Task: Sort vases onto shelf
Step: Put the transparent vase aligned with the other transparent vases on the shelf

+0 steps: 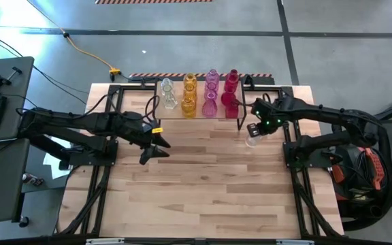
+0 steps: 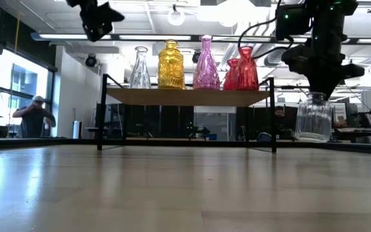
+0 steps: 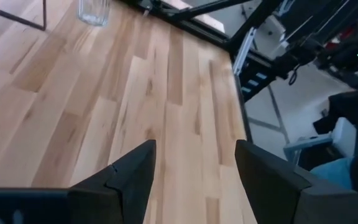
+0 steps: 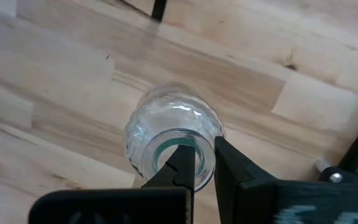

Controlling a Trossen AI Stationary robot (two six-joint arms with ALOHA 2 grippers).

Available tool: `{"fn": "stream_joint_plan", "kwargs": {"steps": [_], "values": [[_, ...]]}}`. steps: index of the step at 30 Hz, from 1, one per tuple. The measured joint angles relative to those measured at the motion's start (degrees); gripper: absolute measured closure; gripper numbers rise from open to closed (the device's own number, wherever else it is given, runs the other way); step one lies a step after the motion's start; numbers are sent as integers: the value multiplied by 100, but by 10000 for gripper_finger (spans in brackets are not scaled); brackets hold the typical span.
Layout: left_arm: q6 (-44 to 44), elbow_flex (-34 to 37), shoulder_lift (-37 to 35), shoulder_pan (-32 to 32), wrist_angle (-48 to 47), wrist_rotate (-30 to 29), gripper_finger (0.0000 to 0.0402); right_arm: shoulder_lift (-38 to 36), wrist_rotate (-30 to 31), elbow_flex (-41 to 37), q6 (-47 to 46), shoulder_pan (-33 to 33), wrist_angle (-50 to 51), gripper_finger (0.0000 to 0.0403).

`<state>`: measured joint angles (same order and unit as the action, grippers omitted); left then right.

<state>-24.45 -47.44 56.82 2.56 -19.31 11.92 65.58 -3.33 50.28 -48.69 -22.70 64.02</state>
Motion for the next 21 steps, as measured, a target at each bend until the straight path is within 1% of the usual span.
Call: {"fn": "stream_joint_plan", "kwargs": {"steps": [5,7,8,13,16,21], "values": [[-47,0,0,18,7,-20,188,-7,25,0,-282,308,0,396],[-76,0,0,18,8,-22,188,-7,160,0,-359,414,1,396],[-77,0,0,18,8,-24,188,-7,270,0,-383,410,-1,396],[-48,0,0,18,8,-24,188,1,444,0,-518,152,-250,398],[-48,0,0,18,-8,-29,188,4,448,3,-529,62,-679,399],[-49,4,149,18,-154,-98,188,4,398,9,-527,46,-594,399]]}}
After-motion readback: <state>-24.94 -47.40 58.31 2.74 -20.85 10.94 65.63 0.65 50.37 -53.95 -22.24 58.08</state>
